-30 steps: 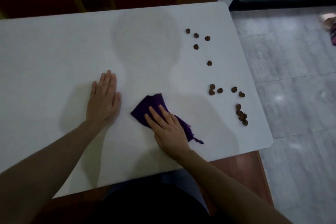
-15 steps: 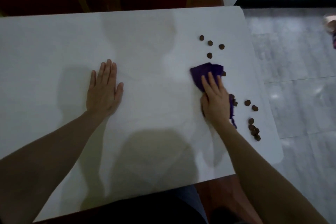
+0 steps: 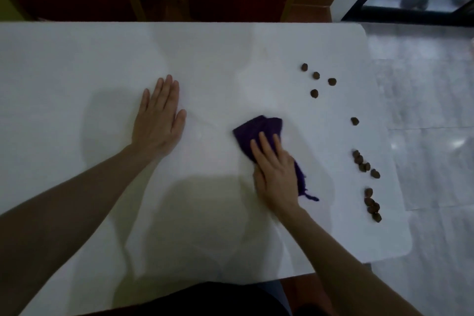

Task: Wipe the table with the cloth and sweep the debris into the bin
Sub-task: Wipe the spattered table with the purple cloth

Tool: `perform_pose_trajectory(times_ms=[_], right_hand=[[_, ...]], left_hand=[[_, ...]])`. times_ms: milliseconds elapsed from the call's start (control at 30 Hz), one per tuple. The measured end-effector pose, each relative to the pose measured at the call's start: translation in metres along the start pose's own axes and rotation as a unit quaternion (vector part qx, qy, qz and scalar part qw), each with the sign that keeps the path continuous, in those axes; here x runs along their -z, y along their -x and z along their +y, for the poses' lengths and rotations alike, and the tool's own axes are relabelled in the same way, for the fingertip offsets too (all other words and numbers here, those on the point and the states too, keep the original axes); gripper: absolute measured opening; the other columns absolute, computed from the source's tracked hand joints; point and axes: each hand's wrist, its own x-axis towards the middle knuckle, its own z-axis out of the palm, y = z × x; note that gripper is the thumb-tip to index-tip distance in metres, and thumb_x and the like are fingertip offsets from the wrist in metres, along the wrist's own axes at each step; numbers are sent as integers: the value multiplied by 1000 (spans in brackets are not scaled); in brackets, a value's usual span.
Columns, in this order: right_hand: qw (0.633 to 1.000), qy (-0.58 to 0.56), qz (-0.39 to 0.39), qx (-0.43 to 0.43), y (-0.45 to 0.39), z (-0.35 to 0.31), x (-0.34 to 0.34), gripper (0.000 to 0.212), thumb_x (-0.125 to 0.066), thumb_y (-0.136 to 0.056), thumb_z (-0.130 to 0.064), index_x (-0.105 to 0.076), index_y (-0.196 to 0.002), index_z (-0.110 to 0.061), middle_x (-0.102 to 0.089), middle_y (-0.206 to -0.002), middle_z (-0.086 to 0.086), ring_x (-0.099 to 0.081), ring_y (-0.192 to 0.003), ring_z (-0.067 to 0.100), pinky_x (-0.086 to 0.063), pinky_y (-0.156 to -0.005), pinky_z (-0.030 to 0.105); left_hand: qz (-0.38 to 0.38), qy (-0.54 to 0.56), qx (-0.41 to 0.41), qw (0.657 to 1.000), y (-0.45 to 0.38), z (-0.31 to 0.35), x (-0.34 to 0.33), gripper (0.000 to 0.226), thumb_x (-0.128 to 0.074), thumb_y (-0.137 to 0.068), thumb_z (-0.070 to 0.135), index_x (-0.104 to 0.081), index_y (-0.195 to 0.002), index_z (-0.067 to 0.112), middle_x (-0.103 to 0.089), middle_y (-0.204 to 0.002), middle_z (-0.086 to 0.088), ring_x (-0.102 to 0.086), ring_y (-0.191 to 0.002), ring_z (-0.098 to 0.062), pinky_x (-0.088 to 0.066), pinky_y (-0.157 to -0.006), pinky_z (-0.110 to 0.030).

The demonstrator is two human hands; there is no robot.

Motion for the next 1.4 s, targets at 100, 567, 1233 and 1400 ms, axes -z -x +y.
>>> perform_pose_trajectory(times_ms=[100,567,1233,1400], right_hand=[[996,1,-35,79,-23,-30,-13,58,-56,-95,-14,-39,-150,-21,-30,-159,0,-18,-149,28,-19,-117,45],[999,37,-12,33,-213,-43,-13,56,-39,-99,-20,-29,-154,-22,-22,-162,1,-9,-151,27,-8,-122,40],[948,61,101,-295,-189,92,33,56,-30,-102,-17,-19,-156,-18,-11,-164,5,-2,-151,31,-4,-123,44],[931,61,111,-343,-156,111,39,56,-28,-103,-16,-16,-157,-18,-8,-165,3,-1,-151,31,-12,-122,43]], left_hand=[[-8,-8,-6,1000,-26,-13,7,64,-15,-102,41,-2,-158,13,1,-166,-6,5,-153,-17,5,-124,-41],[4,-48,-5,999,-42,-32,3,62,-8,-102,44,-5,-158,16,-3,-166,-4,-1,-153,-19,-1,-124,-43],[-1,-39,-3,999,-46,-24,6,63,-14,-101,40,-8,-157,13,-6,-166,-7,0,-153,-20,0,-124,-44],[-4,3,-64,998,-59,33,5,63,-17,-101,39,-7,-158,12,-2,-166,-6,2,-153,-18,3,-124,-41]])
